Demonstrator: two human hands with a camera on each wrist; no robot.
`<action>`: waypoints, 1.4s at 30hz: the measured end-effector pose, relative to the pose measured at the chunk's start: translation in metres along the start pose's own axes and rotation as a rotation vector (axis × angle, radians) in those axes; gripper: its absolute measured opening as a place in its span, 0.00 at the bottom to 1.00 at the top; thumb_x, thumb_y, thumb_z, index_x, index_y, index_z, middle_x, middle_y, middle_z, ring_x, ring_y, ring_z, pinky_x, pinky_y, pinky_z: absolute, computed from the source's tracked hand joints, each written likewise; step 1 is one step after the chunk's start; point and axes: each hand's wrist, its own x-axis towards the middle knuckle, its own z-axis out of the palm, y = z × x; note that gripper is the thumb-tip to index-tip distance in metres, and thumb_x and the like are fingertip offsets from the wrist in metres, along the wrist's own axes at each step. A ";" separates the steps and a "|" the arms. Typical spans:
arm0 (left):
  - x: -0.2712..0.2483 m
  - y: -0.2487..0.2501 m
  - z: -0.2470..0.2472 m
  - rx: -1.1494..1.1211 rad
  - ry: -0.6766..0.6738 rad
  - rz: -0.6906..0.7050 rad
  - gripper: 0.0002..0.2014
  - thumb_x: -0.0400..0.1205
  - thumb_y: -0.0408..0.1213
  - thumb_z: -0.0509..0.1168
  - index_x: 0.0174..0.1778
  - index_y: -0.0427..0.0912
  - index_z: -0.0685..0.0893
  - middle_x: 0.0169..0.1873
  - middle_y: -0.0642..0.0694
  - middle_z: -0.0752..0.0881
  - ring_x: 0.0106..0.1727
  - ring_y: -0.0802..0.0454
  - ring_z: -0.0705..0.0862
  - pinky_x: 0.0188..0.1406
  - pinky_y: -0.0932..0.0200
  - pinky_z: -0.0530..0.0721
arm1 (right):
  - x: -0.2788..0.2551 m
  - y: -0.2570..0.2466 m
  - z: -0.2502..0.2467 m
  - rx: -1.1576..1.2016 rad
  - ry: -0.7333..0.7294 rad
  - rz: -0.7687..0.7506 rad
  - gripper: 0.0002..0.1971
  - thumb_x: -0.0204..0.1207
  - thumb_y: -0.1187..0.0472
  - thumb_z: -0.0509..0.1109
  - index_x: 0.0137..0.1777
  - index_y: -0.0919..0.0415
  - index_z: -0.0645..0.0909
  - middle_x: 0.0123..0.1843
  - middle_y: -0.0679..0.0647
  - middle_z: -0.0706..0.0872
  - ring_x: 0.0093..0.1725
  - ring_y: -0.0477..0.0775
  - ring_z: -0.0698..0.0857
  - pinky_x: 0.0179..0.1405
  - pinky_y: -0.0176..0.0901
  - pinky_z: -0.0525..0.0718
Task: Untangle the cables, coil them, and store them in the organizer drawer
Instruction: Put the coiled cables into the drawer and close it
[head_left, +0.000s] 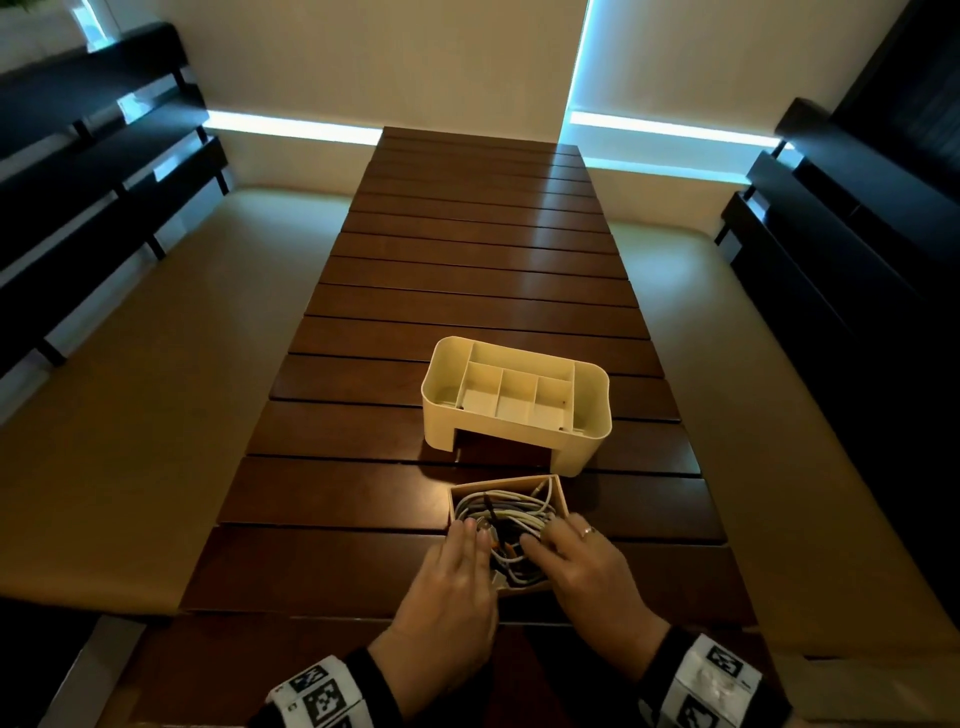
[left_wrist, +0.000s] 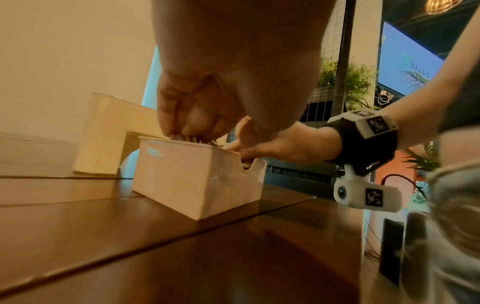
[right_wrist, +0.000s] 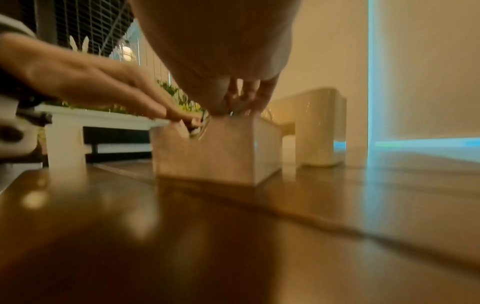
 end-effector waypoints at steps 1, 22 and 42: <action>-0.003 -0.001 0.003 0.003 -0.004 -0.014 0.34 0.80 0.54 0.47 0.69 0.26 0.69 0.69 0.24 0.72 0.71 0.33 0.74 0.65 0.38 0.76 | -0.005 -0.001 0.007 -0.023 0.047 -0.008 0.12 0.71 0.59 0.63 0.47 0.58 0.87 0.40 0.50 0.83 0.41 0.47 0.75 0.36 0.37 0.75; 0.010 0.031 0.059 0.119 0.234 0.009 0.35 0.77 0.49 0.67 0.75 0.31 0.67 0.78 0.26 0.58 0.81 0.28 0.45 0.73 0.25 0.45 | -0.056 -0.012 0.037 -0.267 0.054 0.004 0.30 0.65 0.39 0.59 0.63 0.55 0.73 0.59 0.54 0.73 0.60 0.57 0.72 0.58 0.48 0.67; 0.009 0.023 0.050 0.139 0.164 0.076 0.38 0.75 0.44 0.71 0.73 0.26 0.61 0.71 0.26 0.72 0.73 0.29 0.68 0.70 0.35 0.65 | -0.047 -0.008 -0.001 -0.244 0.126 0.044 0.11 0.69 0.61 0.60 0.38 0.58 0.86 0.36 0.53 0.88 0.45 0.50 0.76 0.29 0.41 0.79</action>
